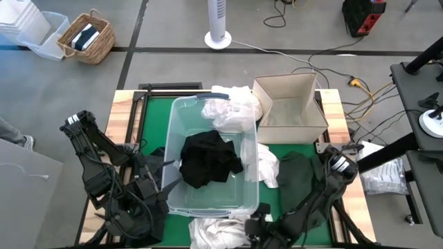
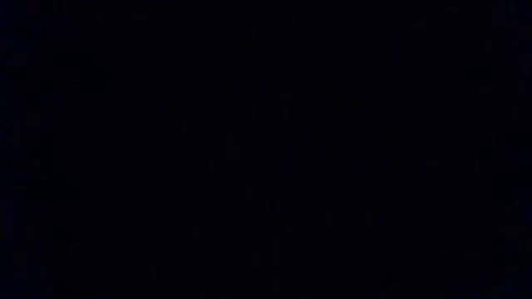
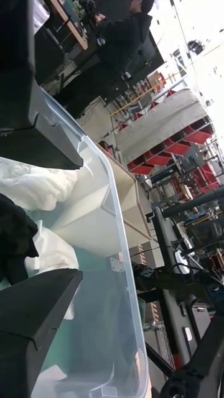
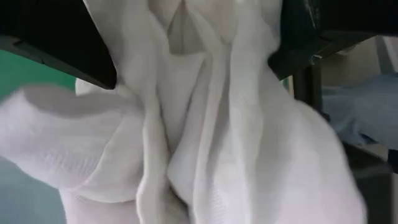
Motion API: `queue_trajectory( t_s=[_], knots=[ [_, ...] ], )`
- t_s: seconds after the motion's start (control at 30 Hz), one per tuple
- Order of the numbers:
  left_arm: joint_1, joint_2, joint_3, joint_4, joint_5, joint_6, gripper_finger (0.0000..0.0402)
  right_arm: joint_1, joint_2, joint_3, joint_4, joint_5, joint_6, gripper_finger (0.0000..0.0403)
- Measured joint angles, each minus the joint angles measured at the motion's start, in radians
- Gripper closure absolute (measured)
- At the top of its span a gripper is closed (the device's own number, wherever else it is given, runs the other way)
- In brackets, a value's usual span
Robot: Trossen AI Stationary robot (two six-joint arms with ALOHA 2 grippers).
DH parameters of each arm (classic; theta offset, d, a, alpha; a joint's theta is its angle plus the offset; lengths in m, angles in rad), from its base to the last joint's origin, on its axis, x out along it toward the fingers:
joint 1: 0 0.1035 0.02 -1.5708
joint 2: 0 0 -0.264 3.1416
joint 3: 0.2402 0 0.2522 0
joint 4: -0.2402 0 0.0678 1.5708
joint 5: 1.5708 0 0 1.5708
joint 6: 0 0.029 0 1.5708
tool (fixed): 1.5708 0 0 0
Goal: Sort clothes
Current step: Put the white polo shirt into the laundry organizer
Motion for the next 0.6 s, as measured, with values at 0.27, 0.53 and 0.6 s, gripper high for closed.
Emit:
queue_trajectory(
  t_s=[0.27, 0.53, 0.6],
  knots=[
    [0.000, 0.000, -0.004, 0.000, 0.002, -0.011, 0.0152, -0.005, 0.000, 0.000, 0.001, -0.025, -0.015, 0.0138],
    [0.000, 0.000, -0.005, 0.000, 0.002, -0.017, 0.0152, -0.005, -0.009, 0.000, 0.002, -0.095, -0.030, 0.0338],
    [0.000, 0.000, -0.005, 0.000, 0.002, -0.017, 0.0152, -0.003, -0.018, 0.000, 0.001, -0.103, -0.036, 0.0377]
  ],
)
